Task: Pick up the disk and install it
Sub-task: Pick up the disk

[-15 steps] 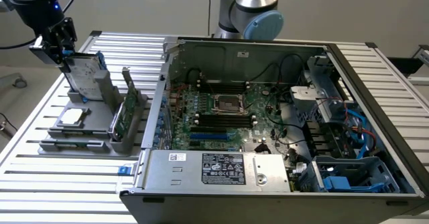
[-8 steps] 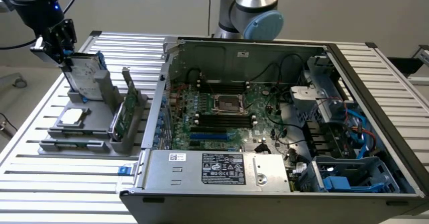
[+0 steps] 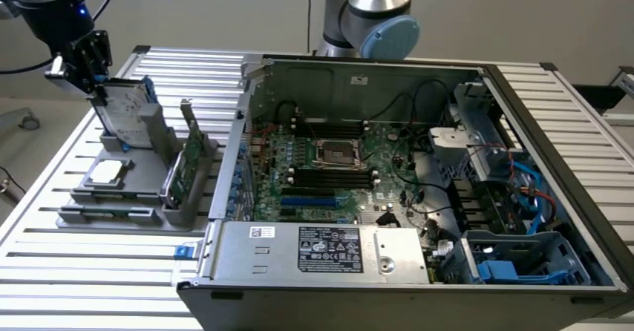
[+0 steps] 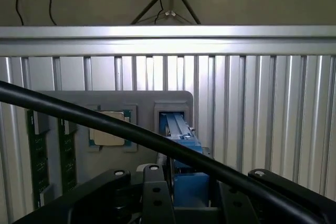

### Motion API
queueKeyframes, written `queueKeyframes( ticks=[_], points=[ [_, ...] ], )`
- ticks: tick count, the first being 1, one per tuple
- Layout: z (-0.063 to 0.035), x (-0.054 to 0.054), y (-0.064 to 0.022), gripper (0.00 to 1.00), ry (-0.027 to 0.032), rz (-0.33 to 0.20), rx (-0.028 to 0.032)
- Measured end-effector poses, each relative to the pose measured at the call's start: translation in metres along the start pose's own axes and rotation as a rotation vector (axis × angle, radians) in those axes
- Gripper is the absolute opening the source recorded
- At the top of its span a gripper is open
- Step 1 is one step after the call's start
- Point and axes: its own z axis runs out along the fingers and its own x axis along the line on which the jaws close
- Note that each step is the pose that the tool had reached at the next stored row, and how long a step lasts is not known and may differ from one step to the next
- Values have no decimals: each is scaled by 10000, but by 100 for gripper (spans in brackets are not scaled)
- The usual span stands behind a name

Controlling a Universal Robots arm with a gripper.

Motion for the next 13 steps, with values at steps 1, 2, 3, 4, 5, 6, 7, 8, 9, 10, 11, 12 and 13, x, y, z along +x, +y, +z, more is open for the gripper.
queueKeyframes(
  ticks=[1, 2, 3, 4, 5, 6, 7, 8, 9, 10, 11, 12, 13],
  points=[
    [0, 10, 0, 36, -11, 12, 0],
    [0, 20, 0, 36, -22, 23, 0],
    [-1, 30, -1, 36, -33, 34, -1],
    [-1, 38, -1, 36, -43, 46, -1],
    [-1, 45, -1, 36, -53, 58, -1],
    [-1, 50, -1, 36, -62, 70, -1],
    [-1, 55, -1, 36, -71, 81, -1],
    [-2, 58, -1, 33, -78, 92, -2],
    [-2, 62, -1, 33, -88, 102, -2],
    [-1, 65, -1, 33, -96, 111, -1],
    [-1, 69, -1, 33, -104, 121, -1],
    [-1, 72, -1, 33, -111, 130, -1],
    [-1, 77, -2, 33, -118, 138, -1]
  ],
)
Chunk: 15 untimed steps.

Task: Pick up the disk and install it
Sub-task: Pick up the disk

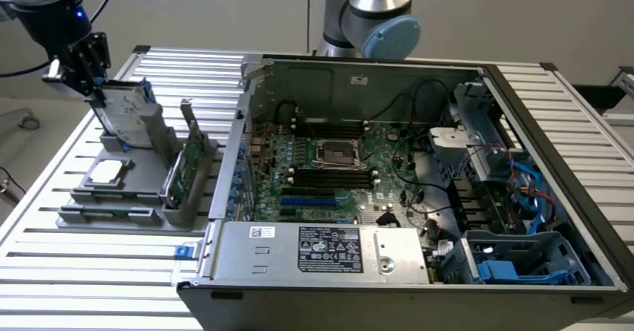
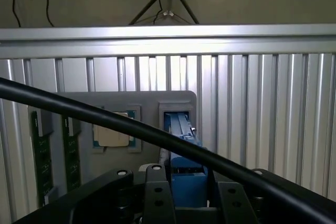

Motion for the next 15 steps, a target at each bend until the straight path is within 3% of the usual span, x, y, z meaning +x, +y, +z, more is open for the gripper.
queueKeyframes(
  ticks=[7, 15],
  points=[
    [-1, 23, -1, 33, -50, 51, 0],
    [0, 24, -1, 33, -54, 53, 0]
  ],
)
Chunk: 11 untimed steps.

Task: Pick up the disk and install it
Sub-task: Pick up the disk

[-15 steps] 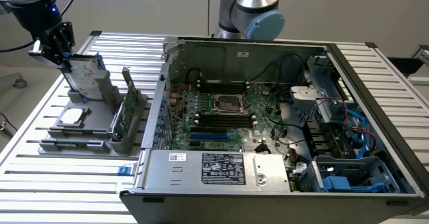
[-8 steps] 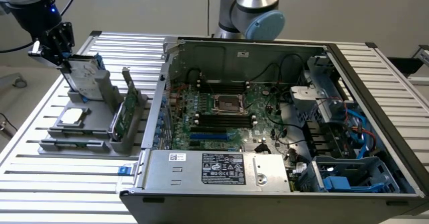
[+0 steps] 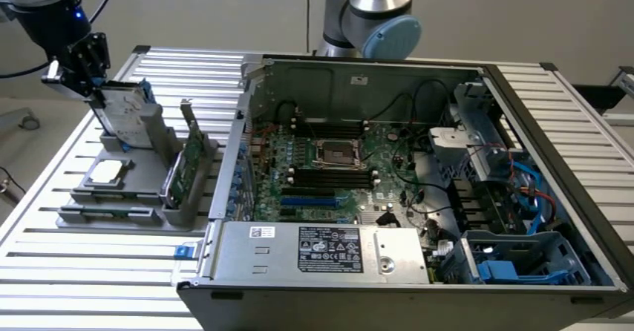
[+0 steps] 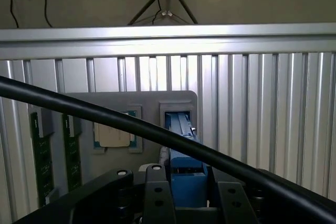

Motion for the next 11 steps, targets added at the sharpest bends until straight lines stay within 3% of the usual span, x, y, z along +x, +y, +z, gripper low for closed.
queueKeyframes(
  ticks=[5, 11],
  points=[
    [-47, -2, 0, 33, 1, 1, -5],
    [-316, -11, -1, 33, 15, 0, -7]
  ],
)
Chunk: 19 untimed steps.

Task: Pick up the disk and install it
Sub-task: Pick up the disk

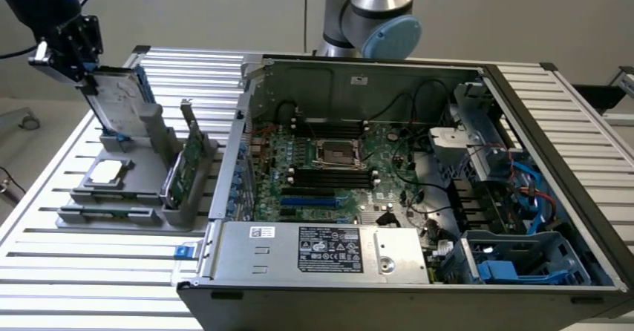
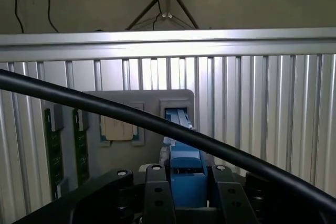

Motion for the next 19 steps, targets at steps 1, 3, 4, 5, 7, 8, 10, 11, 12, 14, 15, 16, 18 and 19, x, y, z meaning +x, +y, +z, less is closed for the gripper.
queueKeyframes(
  ticks=[1, 3, 4, 5, 7, 8, 10, 11, 12, 14, 15, 16, 18, 19],
  points=[
    [-45, -1, 0, 33, 1, 0, 0],
    [-135, -4, -1, 33, 2, -1, 0],
    [-180, -6, 0, 33, 4, 0, -2],
    [-229, -8, -1, 33, 5, 0, 0],
    [-319, -11, -2, 33, 7, 0, -1],
    [-363, -13, -3, 33, 7, 0, 0],
    [-453, -17, -12, 33, 9, 1, -1],
    [-500, -19, -22, 33, 9, 0, 0],
    [-544, -21, -35, 33, 10, -1, -3],
    [-637, -26, -70, 33, 11, 0, -6],
    [-682, -29, -92, 33, 11, 1, -12],
    [-726, -32, -122, 33, 11, 0, -19],
    [-815, -38, -195, 33, 12, 1, -40],
    [-864, -41, -236, 33, 13, 2, -54]
  ],
)
